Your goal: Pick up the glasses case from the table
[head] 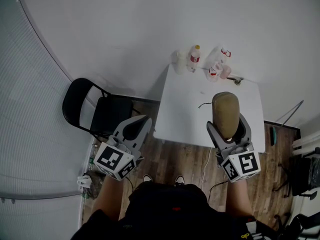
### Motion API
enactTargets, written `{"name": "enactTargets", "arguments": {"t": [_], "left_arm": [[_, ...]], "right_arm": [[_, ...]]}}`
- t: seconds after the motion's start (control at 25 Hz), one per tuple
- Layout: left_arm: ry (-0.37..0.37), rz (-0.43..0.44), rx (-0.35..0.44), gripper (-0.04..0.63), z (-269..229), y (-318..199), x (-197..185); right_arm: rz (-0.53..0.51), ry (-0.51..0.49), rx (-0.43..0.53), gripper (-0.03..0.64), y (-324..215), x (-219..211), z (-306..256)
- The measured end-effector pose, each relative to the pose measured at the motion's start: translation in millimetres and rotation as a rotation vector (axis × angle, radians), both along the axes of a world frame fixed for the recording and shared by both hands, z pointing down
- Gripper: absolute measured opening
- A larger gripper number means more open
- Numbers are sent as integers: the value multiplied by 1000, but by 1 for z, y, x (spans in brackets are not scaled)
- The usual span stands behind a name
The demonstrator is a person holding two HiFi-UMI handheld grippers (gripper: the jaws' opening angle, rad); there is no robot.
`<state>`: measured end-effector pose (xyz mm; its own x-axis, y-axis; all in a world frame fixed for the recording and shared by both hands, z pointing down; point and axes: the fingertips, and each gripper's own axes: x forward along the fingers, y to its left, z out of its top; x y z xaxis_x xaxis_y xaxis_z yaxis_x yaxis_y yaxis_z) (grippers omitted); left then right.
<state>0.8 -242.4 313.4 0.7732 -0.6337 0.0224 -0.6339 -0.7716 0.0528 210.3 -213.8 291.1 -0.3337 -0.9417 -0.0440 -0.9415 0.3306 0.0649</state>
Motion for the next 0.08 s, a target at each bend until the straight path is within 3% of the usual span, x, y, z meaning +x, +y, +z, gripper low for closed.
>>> {"name": "enactTargets", "arguments": {"t": [0.08], "left_arm": [[0,1,-2,21,1,0,1]], "right_arm": [[-4,0,0,405,-1,-1,0]]}}
